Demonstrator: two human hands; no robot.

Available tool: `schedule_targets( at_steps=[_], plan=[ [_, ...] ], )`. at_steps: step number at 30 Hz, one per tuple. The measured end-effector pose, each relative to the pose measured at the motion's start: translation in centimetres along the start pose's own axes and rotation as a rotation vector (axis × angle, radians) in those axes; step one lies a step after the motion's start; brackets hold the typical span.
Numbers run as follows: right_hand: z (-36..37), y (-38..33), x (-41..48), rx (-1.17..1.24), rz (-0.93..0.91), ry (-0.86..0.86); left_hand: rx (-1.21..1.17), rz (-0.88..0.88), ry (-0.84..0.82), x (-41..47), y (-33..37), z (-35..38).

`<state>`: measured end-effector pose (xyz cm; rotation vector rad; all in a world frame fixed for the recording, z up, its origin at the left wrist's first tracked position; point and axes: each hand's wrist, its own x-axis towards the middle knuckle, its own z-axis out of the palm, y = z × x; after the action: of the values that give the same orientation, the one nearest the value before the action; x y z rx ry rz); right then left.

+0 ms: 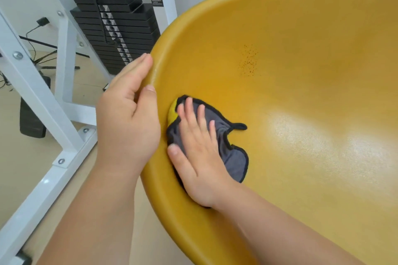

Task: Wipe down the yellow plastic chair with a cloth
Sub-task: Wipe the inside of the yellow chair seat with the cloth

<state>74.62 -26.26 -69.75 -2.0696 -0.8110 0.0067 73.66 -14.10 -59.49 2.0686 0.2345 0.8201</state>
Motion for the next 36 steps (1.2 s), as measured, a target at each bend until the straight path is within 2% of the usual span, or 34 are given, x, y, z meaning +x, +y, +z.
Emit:
schedule_targets(
  at_steps=[3,6,8,10,12,15,19,20,23,25,29,32,34,36],
  plan=[
    [-1.4,4.3,-0.9,-0.156,-0.003,-0.027,0.033,0.003,-0.008,0.0,-0.1,-0.1],
    [-3.2,8.8,1.8,-0.276,0.264,0.091,0.056,0.005,-0.019,-0.1,0.0,-0.2],
    [-3.9,9.2,4.3,-0.251,0.439,0.174,0.1,0.034,-0.023,-0.1,0.0,-0.2],
    [-3.4,7.6,6.0,-0.182,0.51,0.219,0.145,0.074,-0.022,0.0,0.0,-0.2],
    [-2.2,4.5,6.3,-0.111,0.41,0.218,0.197,0.11,-0.011,0.1,-0.1,-0.1],
    [-0.8,0.6,4.1,-0.021,0.142,0.138,0.288,0.156,-0.006,0.2,-0.2,0.0],
    [-1.0,3.4,0.5,-0.123,-0.048,0.034,0.373,0.181,-0.037,0.1,-0.1,-0.1],
    [-1.6,5.2,0.3,-0.181,-0.004,0.039,0.4,0.186,-0.053,0.0,0.0,-0.2],
    [-4.0,10.5,0.5,-0.325,0.337,0.092,0.471,0.174,-0.113,-0.2,0.4,-0.4],
    [-5.5,12.8,0.5,-0.398,0.502,0.123,0.501,0.175,-0.139,0.1,1.1,-0.8],
    [-6.5,14.0,1.6,-0.43,0.661,0.203,0.58,0.202,-0.24,2.6,2.8,-0.7],
    [-5.9,12.4,5.0,-0.315,0.814,0.317,0.72,0.266,-0.355,5.9,4.1,1.4],
    [-5.1,10.9,6.2,-0.271,0.762,0.317,0.828,0.275,-0.442,8.5,4.9,3.3],
    [-4.2,9.9,5.4,-0.277,0.572,0.244,0.9,0.309,-0.494,10.5,5.6,5.0]
  ],
)
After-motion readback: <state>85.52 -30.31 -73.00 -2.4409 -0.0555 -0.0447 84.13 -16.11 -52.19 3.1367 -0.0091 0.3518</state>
